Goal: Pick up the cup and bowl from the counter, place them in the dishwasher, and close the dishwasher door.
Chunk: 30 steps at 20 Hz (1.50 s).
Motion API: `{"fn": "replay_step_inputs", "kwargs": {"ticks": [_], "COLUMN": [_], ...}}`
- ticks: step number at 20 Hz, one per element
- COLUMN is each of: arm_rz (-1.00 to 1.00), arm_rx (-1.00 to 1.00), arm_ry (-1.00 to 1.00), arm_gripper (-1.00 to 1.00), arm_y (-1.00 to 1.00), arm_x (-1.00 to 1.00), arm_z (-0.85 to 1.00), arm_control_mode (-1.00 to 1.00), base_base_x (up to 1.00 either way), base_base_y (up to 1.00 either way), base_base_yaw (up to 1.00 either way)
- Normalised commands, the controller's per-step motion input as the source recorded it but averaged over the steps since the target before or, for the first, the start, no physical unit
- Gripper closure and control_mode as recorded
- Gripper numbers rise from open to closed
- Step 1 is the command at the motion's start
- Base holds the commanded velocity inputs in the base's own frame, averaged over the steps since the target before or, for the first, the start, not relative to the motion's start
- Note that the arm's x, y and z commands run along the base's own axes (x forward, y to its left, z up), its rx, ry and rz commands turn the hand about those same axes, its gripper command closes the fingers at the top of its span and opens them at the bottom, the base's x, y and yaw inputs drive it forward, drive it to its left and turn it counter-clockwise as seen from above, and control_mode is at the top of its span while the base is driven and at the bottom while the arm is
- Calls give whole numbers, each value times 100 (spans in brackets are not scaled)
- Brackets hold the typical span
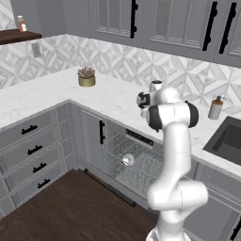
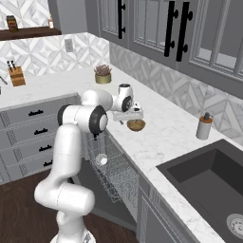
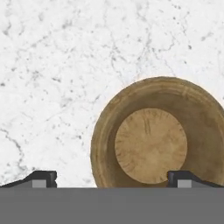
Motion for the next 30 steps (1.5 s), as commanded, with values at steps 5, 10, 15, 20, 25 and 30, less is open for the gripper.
{"fn": "replay_step_inputs", "kwargs": {"ticks": [5, 10, 15, 20, 25, 30], "arm_rz": [3, 4, 0, 0, 0, -5], "arm_rx": [-1, 0, 0, 0, 0, 0], "arm_ry": [0, 3, 10, 3, 0, -5], "arm_gripper": [-100, -100, 100, 100, 100, 100], "arm_y": [0, 0, 0, 0, 31, 90], "arm_x": [25, 19, 0, 0, -22, -91], "arm_z": [-30, -10, -42, -19, 6, 40], "arm_control_mode": [-100, -100, -100, -100, -100, -100], "base_base_x": [0, 0, 0, 0, 0, 0], "base_base_y": [0, 0, 0, 0, 0, 0], "base_base_yaw": [0, 0, 0, 0, 0, 0]}}
